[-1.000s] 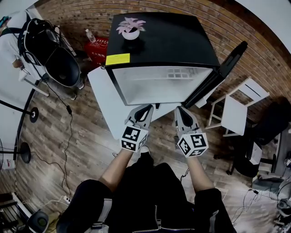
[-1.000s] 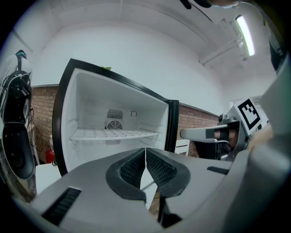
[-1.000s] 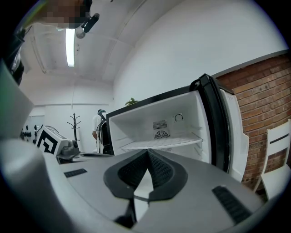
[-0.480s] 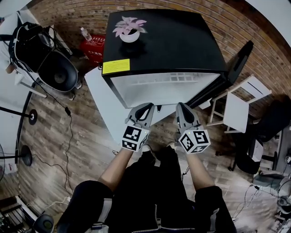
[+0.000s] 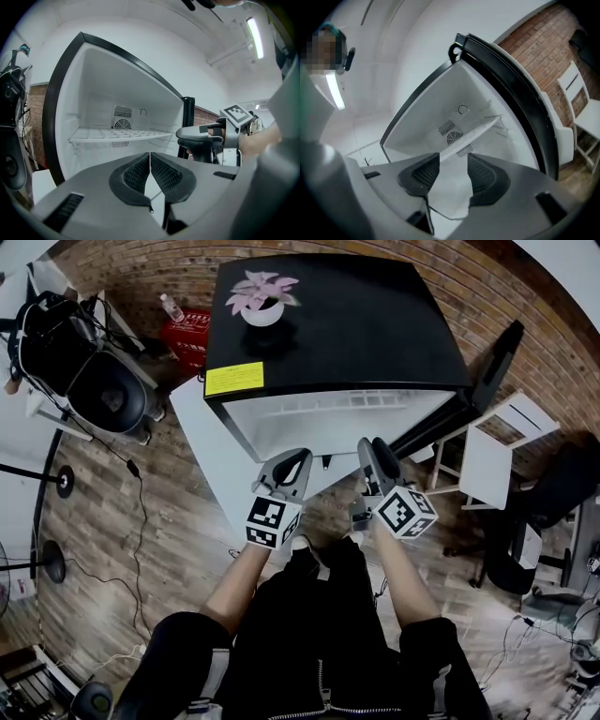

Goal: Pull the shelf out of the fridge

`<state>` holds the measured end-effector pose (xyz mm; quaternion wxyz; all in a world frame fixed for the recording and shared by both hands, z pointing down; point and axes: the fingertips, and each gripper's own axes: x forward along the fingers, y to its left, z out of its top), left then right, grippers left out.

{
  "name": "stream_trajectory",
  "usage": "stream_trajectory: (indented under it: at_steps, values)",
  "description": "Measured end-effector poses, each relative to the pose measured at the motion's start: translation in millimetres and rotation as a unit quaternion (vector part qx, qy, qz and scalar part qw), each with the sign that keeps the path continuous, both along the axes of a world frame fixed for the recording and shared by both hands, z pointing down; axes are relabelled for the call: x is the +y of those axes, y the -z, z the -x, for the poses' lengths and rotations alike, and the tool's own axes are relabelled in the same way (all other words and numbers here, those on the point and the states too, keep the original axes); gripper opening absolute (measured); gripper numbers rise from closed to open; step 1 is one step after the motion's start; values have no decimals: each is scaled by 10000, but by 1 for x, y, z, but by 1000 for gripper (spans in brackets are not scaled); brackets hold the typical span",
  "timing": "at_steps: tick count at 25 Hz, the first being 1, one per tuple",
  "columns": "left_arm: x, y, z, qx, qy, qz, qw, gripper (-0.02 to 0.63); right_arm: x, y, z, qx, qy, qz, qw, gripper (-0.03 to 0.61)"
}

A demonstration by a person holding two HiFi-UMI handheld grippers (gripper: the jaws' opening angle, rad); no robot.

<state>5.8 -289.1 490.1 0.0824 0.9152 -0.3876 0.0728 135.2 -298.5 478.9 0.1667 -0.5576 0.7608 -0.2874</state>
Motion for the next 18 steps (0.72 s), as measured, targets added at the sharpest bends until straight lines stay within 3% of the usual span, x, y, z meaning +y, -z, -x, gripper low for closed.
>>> stream_trajectory:
  at_steps: [6, 18]
  values:
    - [1, -2, 5, -31, 39, 20, 10000, 25, -21, -4, -16, -1311, -444, 94, 9903, 181]
    - [3, -1, 12, -52, 101, -10, 9999, 25, -68, -13, -42, -2789, -890, 151, 9561, 193]
